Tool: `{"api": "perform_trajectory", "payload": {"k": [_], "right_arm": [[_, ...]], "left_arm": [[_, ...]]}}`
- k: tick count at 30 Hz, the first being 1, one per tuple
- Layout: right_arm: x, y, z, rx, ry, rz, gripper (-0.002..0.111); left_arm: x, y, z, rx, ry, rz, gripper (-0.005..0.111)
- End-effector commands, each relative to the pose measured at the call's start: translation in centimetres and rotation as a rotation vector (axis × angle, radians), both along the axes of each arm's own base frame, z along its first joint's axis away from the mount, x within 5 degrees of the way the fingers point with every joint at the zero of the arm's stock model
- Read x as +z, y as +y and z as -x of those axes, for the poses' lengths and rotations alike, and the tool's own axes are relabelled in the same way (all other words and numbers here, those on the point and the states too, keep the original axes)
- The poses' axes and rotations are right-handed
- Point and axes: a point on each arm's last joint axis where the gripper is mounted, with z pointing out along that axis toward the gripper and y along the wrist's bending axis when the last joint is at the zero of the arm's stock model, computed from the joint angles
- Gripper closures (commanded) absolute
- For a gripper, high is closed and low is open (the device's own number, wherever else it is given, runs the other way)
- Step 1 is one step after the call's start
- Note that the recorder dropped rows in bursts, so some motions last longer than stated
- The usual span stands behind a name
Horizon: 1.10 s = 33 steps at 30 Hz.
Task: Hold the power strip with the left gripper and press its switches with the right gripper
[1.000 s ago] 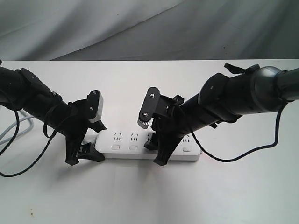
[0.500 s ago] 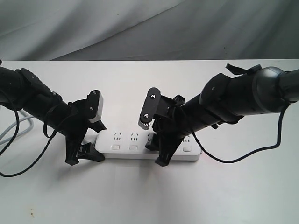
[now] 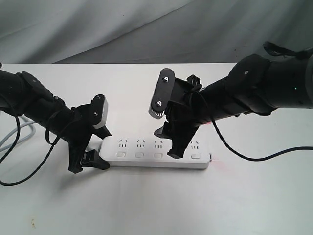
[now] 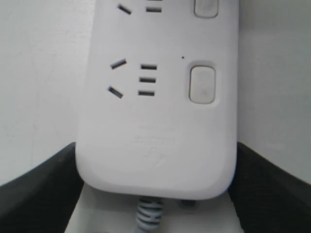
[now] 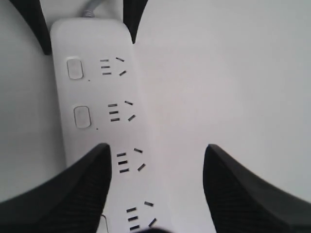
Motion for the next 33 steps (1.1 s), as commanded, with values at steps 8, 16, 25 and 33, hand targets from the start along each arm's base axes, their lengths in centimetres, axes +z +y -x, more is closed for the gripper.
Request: {"api": "perform_trajectory", "payload": {"k": [8,16,25,33], "right_arm": [[-1.4,-2.3,0.4,-0.048,0.055,0.030,0.056],[-1.7,-2.4,0.4,-0.054,0.057,0.036,0.056],[-3.5,-2.4,0.1,-0.063,0.084,0.066,0.056],[-4.4,-2.4,-0.1,-0.067,0.090,0.084,0.056]], "left_arm": [[-0.2,0.0,0.0,-0.009,-0.010,-0.017,0.052],[-0.2,0.0,0.0,-0.009,-0.010,-0.017,0.052],[-0.2,0.0,0.0,-0.009,-0.010,-0.017,0.052],[-0.2,0.0,0.0,-0.009,-0.010,-0.017,0.052]]}}
